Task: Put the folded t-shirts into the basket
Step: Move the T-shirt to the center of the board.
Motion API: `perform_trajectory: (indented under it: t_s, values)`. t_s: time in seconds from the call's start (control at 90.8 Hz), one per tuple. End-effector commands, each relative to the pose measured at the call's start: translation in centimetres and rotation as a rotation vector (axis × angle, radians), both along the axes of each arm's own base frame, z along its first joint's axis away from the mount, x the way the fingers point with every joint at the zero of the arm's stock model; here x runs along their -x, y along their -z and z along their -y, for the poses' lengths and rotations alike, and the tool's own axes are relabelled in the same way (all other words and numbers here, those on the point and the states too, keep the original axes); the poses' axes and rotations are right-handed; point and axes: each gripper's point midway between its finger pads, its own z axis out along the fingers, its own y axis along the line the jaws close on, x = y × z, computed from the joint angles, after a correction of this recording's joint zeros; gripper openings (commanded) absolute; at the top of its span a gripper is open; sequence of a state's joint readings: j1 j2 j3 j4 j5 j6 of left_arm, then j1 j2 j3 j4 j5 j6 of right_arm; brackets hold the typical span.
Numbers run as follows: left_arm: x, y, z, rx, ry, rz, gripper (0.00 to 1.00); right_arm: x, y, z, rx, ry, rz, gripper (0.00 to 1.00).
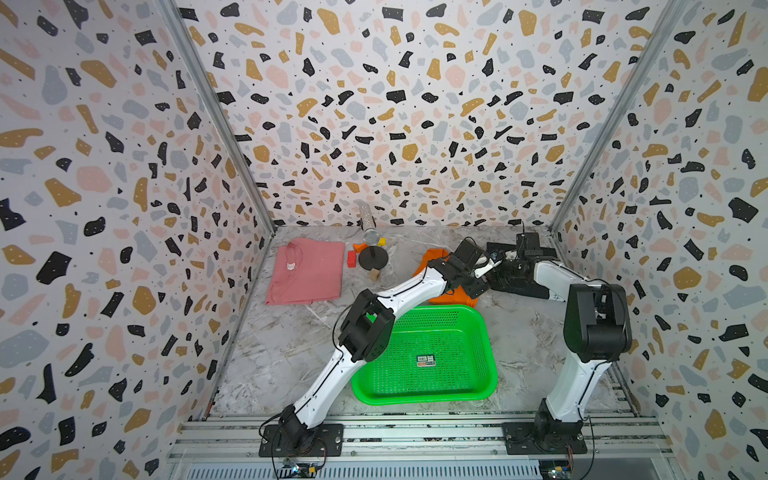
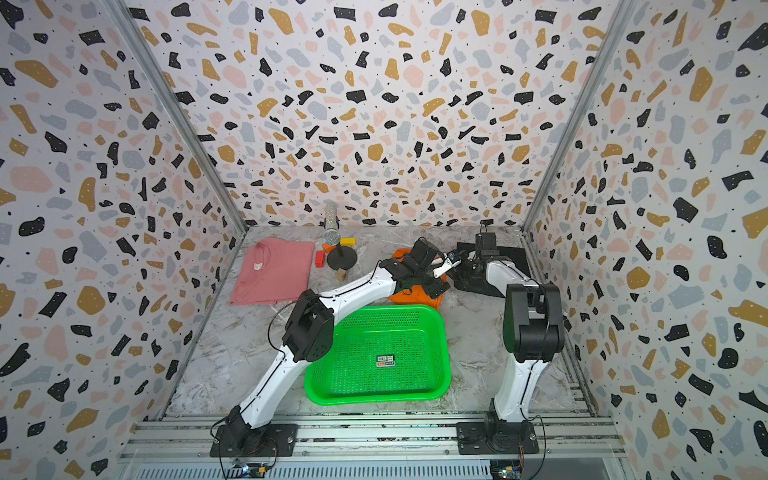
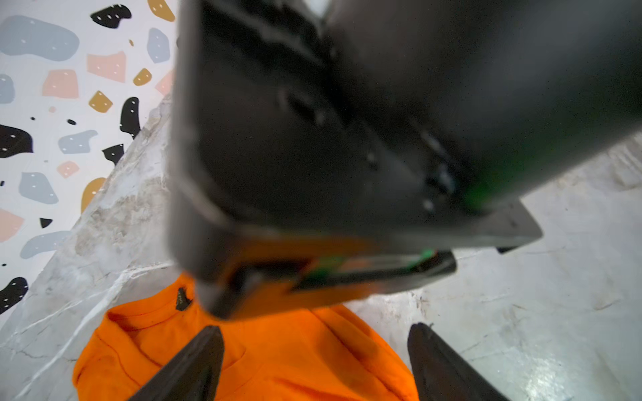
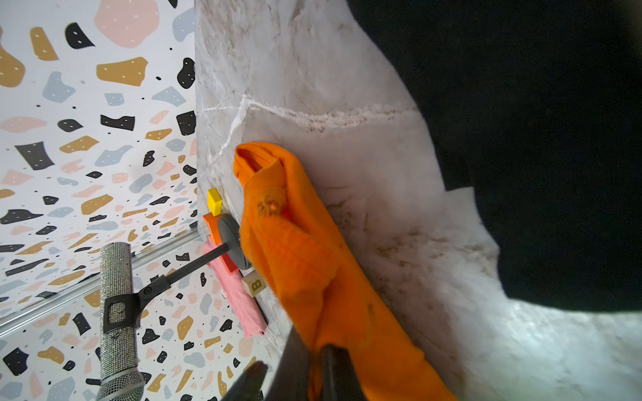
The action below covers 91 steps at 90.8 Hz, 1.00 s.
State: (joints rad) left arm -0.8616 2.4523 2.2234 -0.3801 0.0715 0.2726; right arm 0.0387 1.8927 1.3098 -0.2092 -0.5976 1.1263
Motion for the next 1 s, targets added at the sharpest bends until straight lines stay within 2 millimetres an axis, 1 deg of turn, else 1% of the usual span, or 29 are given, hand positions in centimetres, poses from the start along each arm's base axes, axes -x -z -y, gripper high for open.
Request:
perform_trajectory:
  t_s: [0.0, 0.055, 0.088, 0.11, 0.198, 0.253, 0.286, 0.352, 0.429, 0.54, 0.65, 0.738, 0.771, 0.837, 0.991]
  values:
    - [-0.2, -0.8, 0.3, 0.039, -0.042, -0.008, 0.86, -0.2, -4.0, -0.6, -0.045, -0.005, 0.071, 0.00]
    - [0.1, -1.6, 0.1, 0.067, -0.038, -0.016, 0.87, -0.4, -4.2, -0.6, -0.048, -0.017, 0.072, 0.00]
    - [0.4, -1.7, -0.2, 0.084, -0.026, -0.043, 0.88, -0.6, -4.4, -0.6, -0.044, -0.032, 0.084, 0.00]
    - [0.5, -2.4, -0.5, 0.109, -0.019, -0.065, 0.89, -0.7, -4.6, -0.6, -0.041, -0.046, 0.096, 0.00]
    - [1.0, -4.3, -1.3, 0.216, 0.018, -0.215, 0.94, -0.8, -5.0, -0.5, 0.011, -0.105, 0.144, 0.00]
    - [0.4, -5.2, -2.3, 0.272, 0.003, -0.286, 0.94, -0.7, -4.6, -0.1, 0.065, -0.125, 0.146, 0.00]
    - [-0.1, -5.6, -2.7, 0.292, -0.012, -0.301, 0.94, -0.6, -4.3, 0.2, 0.089, -0.127, 0.134, 0.00]
    - [-0.9, -5.6, -3.3, 0.277, -0.025, -0.264, 0.92, -0.6, -4.0, 0.3, 0.094, -0.123, 0.120, 0.00]
    - [-1.0, -5.6, -2.9, 0.290, -0.009, -0.239, 0.92, -0.7, -4.0, 0.3, 0.077, -0.099, 0.112, 0.00]
    - [-0.6, -5.3, -1.3, 0.330, 0.011, -0.267, 0.91, -0.8, -4.0, 0.5, 0.087, -0.087, 0.105, 0.00]
    - [0.3, -3.8, 0.6, 0.349, 0.023, -0.307, 0.91, -0.6, -3.8, 0.8, 0.116, -0.095, 0.095, 0.00]
    - [1.2, -3.2, 1.9, 0.351, 0.044, -0.319, 0.91, -0.4, -3.6, 1.0, 0.134, -0.099, 0.091, 0.00]
    - [1.4, -3.2, 2.1, 0.355, 0.047, -0.326, 0.91, -0.3, -3.5, 1.1, 0.142, -0.103, 0.091, 0.00]
    - [1.4, -3.2, 2.2, 0.362, 0.044, -0.334, 0.91, 0.0, -3.1, 1.7, 0.177, -0.114, 0.088, 0.00]
    - [1.4, -2.9, 1.7, 0.331, 0.057, -0.316, 0.91, 1.0, -1.7, 5.1, 0.362, -0.147, 0.074, 0.00]
